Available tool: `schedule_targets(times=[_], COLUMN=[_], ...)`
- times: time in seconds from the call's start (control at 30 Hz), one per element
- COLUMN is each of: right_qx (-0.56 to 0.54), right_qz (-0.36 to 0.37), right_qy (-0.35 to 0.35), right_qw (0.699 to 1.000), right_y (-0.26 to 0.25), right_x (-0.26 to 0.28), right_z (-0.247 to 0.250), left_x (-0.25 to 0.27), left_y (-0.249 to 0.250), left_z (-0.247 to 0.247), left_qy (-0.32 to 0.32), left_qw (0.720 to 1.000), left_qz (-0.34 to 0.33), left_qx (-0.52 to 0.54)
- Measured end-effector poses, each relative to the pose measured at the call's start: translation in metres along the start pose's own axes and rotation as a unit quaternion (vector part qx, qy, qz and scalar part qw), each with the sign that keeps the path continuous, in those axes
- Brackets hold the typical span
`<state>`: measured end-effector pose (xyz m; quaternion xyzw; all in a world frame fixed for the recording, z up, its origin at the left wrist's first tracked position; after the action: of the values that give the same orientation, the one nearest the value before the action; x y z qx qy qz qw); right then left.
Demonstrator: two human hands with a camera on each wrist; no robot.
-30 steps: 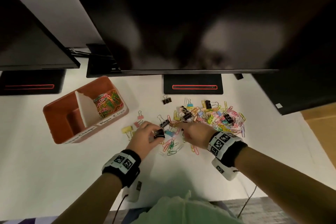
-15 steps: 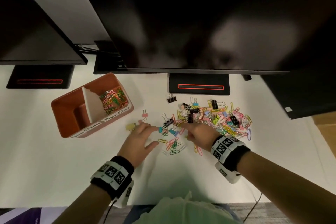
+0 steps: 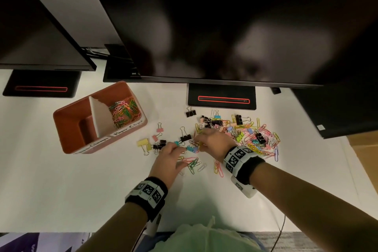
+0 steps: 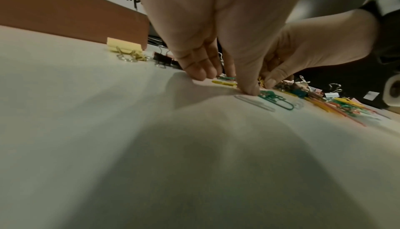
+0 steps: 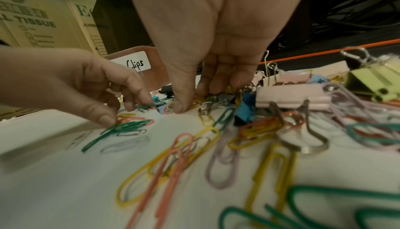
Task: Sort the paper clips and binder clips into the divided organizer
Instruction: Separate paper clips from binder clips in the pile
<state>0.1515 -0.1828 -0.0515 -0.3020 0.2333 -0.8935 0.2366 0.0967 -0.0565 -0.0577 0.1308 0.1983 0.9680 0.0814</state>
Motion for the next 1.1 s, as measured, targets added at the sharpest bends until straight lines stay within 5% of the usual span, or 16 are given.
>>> schedule_targets(times=[0.87, 1.1], right_qx=[-0.051, -0.098], right_qz=[-0.015, 0.095], right_qy=[0.002, 0.074], right_qw=[0.999, 0.988], right_y=[-0.004, -0.071], right_x=[0.012, 0.007], right_z=[0.013, 0.062], left_x=[-0.012, 0.011], left_y=[-0.007, -0.024], left_z=[0.003, 0.1], left_qy=[-0.052, 0.079], left_qw=[0.998, 0.992], left_qz=[-0.001, 0.013], left_qx=[0.031, 0.1])
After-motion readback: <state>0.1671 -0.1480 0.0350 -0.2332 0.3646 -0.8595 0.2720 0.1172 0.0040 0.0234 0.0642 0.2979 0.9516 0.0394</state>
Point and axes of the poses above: each hand's wrist, its own x-axis away from the middle knuckle, its own z-axis out of the back of the hand, y = z × x, the point moved 8 cm from there along -x, towards the middle knuckle, and after that the axes turned 13 degrees about -x, right-handed, at the moved point
